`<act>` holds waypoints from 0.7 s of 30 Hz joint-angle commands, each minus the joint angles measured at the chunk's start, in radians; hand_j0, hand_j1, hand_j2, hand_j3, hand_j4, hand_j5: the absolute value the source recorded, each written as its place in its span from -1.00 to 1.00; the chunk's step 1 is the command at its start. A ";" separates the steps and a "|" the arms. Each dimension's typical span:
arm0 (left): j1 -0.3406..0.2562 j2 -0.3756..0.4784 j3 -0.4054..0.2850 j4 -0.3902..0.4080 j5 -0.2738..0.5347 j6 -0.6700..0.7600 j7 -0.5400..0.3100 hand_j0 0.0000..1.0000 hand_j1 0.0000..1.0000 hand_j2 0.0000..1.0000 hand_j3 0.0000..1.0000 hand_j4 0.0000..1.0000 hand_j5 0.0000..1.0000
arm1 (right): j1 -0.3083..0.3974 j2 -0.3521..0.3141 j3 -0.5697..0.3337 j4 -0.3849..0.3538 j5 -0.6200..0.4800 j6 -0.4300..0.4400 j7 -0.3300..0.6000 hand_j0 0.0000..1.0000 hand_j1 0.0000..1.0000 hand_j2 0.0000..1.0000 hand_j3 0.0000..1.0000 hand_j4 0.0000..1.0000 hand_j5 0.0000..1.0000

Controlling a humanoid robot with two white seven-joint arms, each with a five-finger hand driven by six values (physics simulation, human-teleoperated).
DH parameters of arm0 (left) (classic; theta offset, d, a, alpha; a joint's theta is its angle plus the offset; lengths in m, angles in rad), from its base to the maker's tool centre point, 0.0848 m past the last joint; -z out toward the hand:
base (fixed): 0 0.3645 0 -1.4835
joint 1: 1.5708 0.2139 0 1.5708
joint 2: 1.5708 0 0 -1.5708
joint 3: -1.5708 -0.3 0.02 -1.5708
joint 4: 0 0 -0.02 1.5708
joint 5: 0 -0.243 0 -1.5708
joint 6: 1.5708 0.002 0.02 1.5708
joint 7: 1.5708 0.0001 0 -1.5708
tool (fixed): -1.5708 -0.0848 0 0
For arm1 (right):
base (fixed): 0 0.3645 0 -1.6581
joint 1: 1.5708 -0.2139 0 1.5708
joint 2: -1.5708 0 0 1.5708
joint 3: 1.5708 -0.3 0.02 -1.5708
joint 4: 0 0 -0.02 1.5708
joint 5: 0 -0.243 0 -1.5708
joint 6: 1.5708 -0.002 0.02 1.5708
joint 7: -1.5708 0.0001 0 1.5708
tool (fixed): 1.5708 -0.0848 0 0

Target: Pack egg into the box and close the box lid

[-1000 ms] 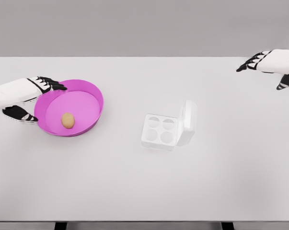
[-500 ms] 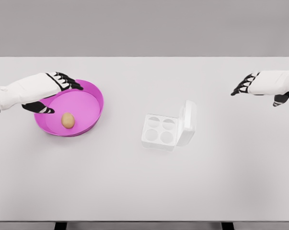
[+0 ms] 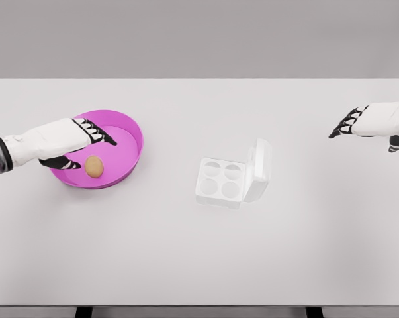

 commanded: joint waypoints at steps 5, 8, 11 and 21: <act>0.000 0.004 -0.016 0.002 0.003 0.003 0.000 0.67 0.67 0.67 0.67 0.67 0.67 | 0.006 -0.011 -0.004 -0.005 -0.003 0.002 0.000 1.00 1.00 1.00 1.00 1.00 1.00; 0.002 0.006 -0.028 0.005 0.003 0.003 0.000 0.66 0.66 0.66 0.66 0.66 0.66 | 0.006 -0.011 -0.006 -0.013 -0.003 0.002 0.000 1.00 1.00 1.00 1.00 1.00 1.00; 0.008 0.003 -0.029 0.011 -0.014 0.003 0.000 0.66 0.66 0.66 0.66 0.66 0.66 | 0.006 -0.011 -0.006 -0.013 -0.005 0.002 0.000 1.00 1.00 1.00 1.00 1.00 1.00; 0.018 -0.005 -0.029 0.028 -0.034 0.003 0.000 0.59 0.59 0.59 0.59 0.59 0.59 | 0.006 -0.009 -0.006 -0.015 -0.005 0.002 0.000 1.00 1.00 1.00 1.00 1.00 1.00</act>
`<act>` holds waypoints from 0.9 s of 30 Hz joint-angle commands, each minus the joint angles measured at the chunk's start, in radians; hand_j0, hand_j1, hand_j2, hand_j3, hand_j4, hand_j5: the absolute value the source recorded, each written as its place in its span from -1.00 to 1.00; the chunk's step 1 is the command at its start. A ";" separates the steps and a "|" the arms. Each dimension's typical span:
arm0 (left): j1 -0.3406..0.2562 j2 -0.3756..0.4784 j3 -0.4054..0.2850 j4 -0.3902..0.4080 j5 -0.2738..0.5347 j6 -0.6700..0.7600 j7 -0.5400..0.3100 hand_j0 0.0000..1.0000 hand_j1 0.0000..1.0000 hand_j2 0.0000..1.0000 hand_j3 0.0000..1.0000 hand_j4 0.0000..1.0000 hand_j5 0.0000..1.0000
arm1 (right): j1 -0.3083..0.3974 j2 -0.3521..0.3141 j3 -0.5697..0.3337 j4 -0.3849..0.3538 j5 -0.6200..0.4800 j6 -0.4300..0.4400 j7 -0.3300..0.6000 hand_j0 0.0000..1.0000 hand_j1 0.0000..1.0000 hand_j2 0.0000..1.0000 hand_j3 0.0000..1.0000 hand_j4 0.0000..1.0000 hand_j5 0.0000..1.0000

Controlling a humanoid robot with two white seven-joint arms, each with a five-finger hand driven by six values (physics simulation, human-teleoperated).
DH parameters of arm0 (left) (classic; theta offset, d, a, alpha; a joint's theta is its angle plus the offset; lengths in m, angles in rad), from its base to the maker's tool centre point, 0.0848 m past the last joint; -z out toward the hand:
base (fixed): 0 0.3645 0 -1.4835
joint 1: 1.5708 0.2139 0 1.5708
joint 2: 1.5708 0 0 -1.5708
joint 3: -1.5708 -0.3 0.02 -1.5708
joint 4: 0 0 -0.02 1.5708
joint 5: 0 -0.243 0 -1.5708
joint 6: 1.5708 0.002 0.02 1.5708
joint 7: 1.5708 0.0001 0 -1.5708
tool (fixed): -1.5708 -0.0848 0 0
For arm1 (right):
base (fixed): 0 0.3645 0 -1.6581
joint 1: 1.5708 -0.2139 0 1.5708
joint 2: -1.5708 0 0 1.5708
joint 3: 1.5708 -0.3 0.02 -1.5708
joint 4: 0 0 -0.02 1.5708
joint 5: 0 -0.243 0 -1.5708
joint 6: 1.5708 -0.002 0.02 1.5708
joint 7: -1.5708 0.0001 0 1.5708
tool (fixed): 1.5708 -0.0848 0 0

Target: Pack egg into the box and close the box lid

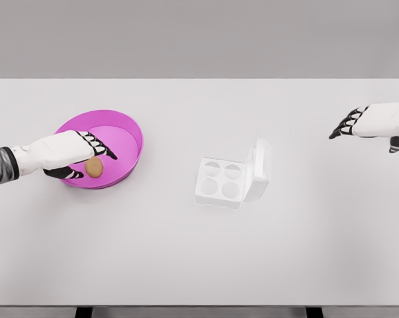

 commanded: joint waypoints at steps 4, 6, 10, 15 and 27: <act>0.000 -0.003 -0.002 0.006 0.001 0.003 0.000 0.59 0.59 0.59 0.59 0.59 0.59 | -0.002 -0.001 -0.001 0.000 -0.002 0.002 0.000 1.00 1.00 1.00 1.00 1.00 1.00; 0.000 -0.003 -0.003 0.008 0.001 0.003 0.000 0.59 0.59 0.59 0.59 0.59 0.59 | 0.000 -0.001 -0.001 -0.002 -0.002 0.002 0.000 1.00 1.00 1.00 1.00 1.00 1.00; -0.002 -0.003 -0.008 0.014 0.000 0.003 0.000 0.53 0.53 0.53 0.53 0.53 0.53 | 0.000 -0.002 -0.001 -0.019 -0.002 0.002 0.000 1.00 1.00 1.00 1.00 1.00 1.00; -0.002 -0.006 -0.008 0.015 -0.003 0.003 0.000 0.53 0.53 0.53 0.53 0.53 0.53 | 0.000 -0.001 0.001 -0.019 -0.002 0.002 0.000 1.00 1.00 1.00 1.00 1.00 1.00; -0.003 -0.015 -0.009 0.035 -0.007 0.003 0.000 0.52 0.52 0.52 0.52 0.52 0.52 | 0.000 -0.002 0.001 -0.043 -0.002 0.002 0.000 1.00 1.00 1.00 1.00 1.00 1.00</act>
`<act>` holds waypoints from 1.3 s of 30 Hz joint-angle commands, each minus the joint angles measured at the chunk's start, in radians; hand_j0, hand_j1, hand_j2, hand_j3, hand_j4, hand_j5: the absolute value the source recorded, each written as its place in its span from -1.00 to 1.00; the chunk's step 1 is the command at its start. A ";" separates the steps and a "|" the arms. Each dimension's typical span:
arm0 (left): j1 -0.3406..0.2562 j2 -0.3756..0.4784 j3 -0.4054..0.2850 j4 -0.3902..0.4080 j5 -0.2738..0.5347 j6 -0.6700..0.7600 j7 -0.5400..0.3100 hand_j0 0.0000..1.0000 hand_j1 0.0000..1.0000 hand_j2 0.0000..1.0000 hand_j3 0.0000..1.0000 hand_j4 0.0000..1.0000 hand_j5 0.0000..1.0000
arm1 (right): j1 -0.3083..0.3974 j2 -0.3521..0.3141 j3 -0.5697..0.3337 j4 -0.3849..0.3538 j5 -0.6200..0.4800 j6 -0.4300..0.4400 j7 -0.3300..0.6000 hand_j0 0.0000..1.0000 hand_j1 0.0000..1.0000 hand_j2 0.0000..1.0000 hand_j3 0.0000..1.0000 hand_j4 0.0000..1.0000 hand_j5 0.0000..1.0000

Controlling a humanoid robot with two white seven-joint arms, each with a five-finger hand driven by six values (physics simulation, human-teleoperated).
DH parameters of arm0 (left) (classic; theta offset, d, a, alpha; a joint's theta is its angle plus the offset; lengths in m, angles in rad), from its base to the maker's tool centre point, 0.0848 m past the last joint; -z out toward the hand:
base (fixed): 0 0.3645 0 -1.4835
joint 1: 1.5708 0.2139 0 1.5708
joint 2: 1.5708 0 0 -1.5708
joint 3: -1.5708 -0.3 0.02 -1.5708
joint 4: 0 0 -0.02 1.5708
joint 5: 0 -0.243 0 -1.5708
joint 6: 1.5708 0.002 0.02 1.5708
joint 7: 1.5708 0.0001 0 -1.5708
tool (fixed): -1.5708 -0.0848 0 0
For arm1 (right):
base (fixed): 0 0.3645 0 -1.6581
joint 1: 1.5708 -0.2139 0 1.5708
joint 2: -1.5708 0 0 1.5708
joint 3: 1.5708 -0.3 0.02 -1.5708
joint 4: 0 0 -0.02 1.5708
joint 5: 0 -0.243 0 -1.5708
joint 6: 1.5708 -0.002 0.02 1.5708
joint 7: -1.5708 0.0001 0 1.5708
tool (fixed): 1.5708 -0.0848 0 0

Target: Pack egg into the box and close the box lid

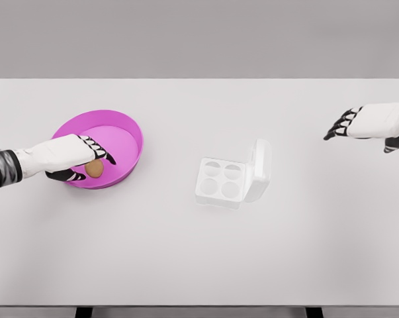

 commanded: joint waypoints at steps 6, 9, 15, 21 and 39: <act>-0.002 -0.005 0.000 0.002 0.004 0.003 0.000 0.50 0.50 0.50 0.50 0.50 0.50 | -0.002 -0.002 -0.001 -0.005 -0.002 0.002 0.000 1.00 1.00 1.00 1.00 1.00 1.00; -0.002 -0.011 0.000 0.008 -0.002 0.003 0.000 0.51 0.51 0.51 0.51 0.51 0.51 | -0.002 0.000 -0.002 -0.005 -0.002 0.002 0.000 1.00 1.00 1.00 1.00 1.00 1.00; -0.003 -0.012 0.000 0.014 -0.007 0.003 0.000 0.51 0.51 0.51 0.51 0.51 0.51 | -0.002 0.000 -0.002 -0.005 -0.002 0.002 0.000 1.00 1.00 1.00 1.00 1.00 1.00; -0.003 -0.014 0.000 0.016 -0.007 0.003 0.000 0.46 0.46 0.46 0.46 0.46 0.46 | -0.002 0.000 -0.002 -0.005 -0.002 0.002 0.000 1.00 1.00 1.00 1.00 1.00 1.00; -0.005 -0.012 -0.014 0.017 -0.007 0.003 0.000 0.27 0.27 0.27 0.27 0.27 0.27 | 0.000 -0.002 -0.002 -0.005 -0.002 0.002 0.000 1.00 1.00 1.00 1.00 1.00 1.00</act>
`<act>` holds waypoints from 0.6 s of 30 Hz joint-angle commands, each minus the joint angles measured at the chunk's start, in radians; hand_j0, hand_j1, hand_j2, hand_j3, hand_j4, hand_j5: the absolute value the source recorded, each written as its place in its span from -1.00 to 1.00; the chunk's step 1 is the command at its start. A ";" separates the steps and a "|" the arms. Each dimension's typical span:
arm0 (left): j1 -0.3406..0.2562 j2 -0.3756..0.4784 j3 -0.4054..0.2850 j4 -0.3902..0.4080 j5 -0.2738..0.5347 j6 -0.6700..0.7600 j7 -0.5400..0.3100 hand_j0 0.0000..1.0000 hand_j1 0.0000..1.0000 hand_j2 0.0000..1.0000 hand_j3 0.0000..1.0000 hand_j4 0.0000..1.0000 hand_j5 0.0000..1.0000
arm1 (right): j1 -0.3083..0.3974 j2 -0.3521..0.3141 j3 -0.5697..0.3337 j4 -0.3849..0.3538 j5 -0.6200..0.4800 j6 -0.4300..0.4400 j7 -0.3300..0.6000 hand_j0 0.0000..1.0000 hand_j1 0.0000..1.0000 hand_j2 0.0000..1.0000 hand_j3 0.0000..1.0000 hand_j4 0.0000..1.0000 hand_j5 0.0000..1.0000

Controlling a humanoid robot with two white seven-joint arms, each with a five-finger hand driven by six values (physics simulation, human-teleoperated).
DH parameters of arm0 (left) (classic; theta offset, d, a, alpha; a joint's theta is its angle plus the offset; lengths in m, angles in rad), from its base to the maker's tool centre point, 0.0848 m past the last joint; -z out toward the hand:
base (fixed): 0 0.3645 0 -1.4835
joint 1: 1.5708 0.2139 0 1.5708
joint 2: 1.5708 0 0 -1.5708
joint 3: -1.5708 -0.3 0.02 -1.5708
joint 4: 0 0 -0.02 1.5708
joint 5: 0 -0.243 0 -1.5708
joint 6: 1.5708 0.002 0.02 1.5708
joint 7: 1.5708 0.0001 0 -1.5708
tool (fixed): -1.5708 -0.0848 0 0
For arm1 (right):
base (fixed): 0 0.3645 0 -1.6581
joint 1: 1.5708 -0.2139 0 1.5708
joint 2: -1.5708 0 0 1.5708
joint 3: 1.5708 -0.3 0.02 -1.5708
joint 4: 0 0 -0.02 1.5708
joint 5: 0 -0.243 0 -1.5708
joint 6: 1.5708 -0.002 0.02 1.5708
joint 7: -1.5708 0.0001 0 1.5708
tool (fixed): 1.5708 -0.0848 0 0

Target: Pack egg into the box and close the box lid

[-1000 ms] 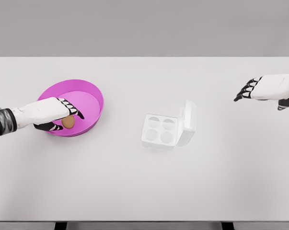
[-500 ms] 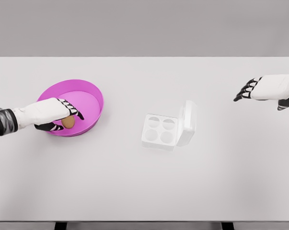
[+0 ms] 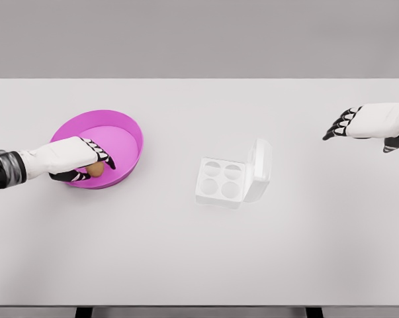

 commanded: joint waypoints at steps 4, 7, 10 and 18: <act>0.000 0.002 0.000 0.000 0.005 0.003 0.000 0.17 0.17 0.17 0.17 0.17 0.17 | 0.000 -0.003 -0.002 0.000 -0.002 0.002 0.000 1.00 1.00 1.00 1.00 1.00 1.00; 0.000 0.001 0.000 0.005 0.005 0.003 0.000 0.12 0.12 0.12 0.12 0.12 0.12 | 0.000 -0.001 -0.002 0.000 -0.010 0.002 -0.002 1.00 1.00 1.00 1.00 1.00 1.00; -0.002 0.002 0.000 0.005 0.005 0.003 0.000 0.06 0.06 0.06 0.06 0.06 0.06 | 0.000 -0.001 -0.002 0.000 -0.013 0.002 -0.002 1.00 1.00 1.00 1.00 1.00 1.00; -0.008 0.002 0.011 0.003 0.008 0.003 0.000 -0.08 -0.08 -0.08 -0.08 -0.08 -0.08 | -0.005 -0.001 -0.006 0.002 -0.013 0.002 -0.002 1.00 1.00 1.00 1.00 1.00 1.00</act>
